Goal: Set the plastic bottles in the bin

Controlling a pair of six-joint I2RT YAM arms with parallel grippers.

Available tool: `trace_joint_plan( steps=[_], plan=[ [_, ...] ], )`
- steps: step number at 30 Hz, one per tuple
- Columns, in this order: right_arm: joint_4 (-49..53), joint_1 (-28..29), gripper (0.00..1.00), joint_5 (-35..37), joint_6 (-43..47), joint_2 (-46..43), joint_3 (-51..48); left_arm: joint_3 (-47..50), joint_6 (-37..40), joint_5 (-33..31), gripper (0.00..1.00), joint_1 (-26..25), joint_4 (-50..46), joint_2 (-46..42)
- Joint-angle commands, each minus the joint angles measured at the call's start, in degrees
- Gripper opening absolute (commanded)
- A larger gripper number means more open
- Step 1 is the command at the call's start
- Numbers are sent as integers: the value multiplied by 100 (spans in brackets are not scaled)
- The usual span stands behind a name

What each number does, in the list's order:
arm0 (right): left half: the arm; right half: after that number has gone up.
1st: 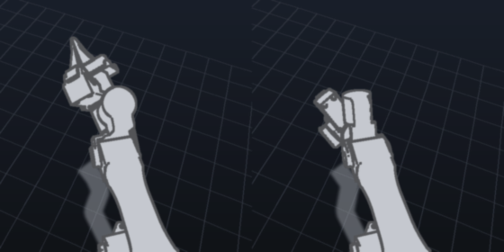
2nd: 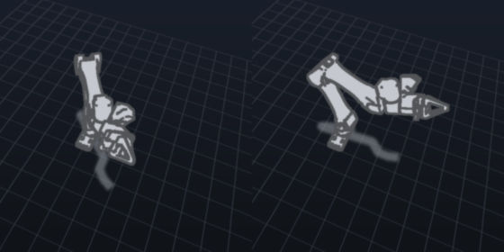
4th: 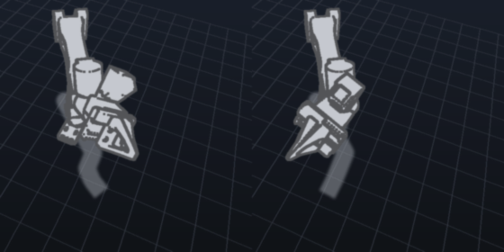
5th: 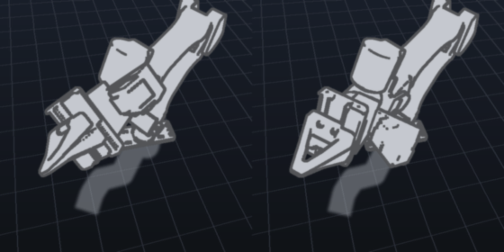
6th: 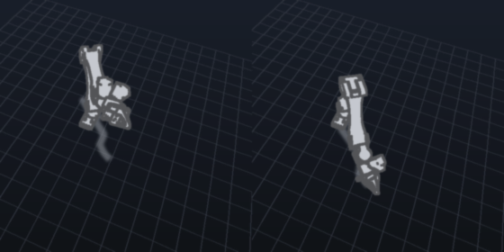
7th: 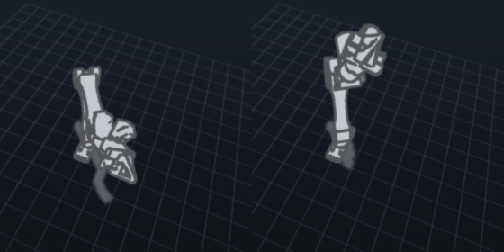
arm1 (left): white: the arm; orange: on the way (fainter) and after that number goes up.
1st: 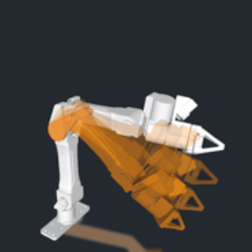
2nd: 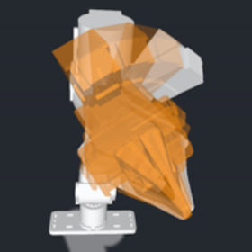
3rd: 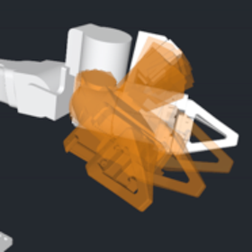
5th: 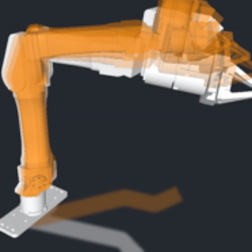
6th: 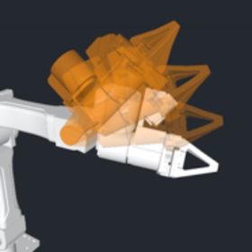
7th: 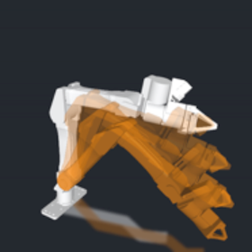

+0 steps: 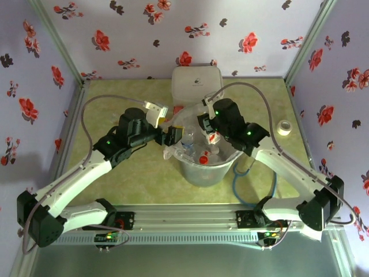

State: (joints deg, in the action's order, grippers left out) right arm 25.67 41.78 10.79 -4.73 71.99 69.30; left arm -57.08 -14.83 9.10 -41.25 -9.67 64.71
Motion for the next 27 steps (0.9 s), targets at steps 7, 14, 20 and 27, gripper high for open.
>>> trace_joint_plan(
  steps=[7,14,20,27],
  plan=[
    [907,63,31,501,676,-133,461,-102,138,-106,96,-67,-96,71],
    [923,62,31,285,267,-164,-635,-119,160,-128,96,-67,-110,122],
    [527,59,32,-300,-441,-203,-1295,-215,160,-128,96,-84,-78,272],
    [1022,54,66,35,-230,-389,-636,-251,182,-128,96,-111,-98,236]
  ],
)
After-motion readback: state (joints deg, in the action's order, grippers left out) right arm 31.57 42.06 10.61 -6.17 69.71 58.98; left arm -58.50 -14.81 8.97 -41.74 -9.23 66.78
